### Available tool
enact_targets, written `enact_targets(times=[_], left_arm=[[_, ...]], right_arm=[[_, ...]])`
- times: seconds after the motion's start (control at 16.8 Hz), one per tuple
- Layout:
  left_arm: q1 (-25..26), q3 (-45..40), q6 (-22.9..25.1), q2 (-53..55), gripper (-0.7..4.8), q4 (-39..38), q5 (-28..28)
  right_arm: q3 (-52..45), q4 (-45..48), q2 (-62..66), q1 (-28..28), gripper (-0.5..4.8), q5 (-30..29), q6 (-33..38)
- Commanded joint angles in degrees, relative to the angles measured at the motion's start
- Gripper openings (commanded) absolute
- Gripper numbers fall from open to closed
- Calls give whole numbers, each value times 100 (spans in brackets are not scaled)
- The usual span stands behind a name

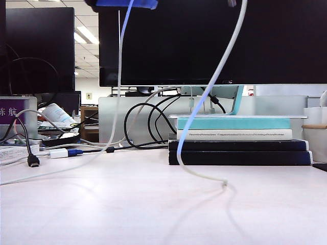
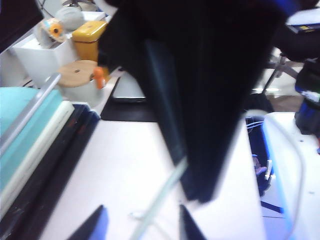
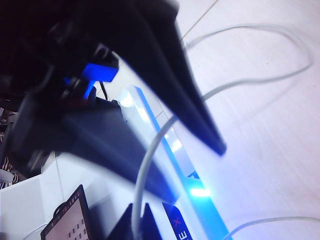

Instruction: Unfold the white charging cable into a straight cable.

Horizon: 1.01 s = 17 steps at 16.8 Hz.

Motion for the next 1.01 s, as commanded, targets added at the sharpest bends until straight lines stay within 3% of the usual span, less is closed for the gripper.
enact_targets(times=[0.06, 0.3, 0.42, 0.83, 0.89, 0.95, 1.01], left_arm=[[-22, 20, -120, -11, 79, 79, 63], [-24, 20, -127, -11, 38, 76, 63], [-24, 20, -170, -11, 17, 76, -7], [-17, 20, -166, -15, -6, 76, -444], [-15, 20, -164, -17, -6, 79, -535], [-15, 20, -160, -20, -6, 81, -540], [-15, 20, -157, -20, -6, 85, -579]], right_arm=[[20, 68, -22, 4, 0, -39, 7], [20, 61, -22, 4, 15, -39, 7], [20, 52, -22, 4, 108, -39, 7], [17, -544, -22, 4, 106, 164, -120], [17, -713, -24, 4, 80, 293, -203], [13, -892, -24, 4, 11, 448, -323], [13, -938, -24, 4, 11, 459, -323]])
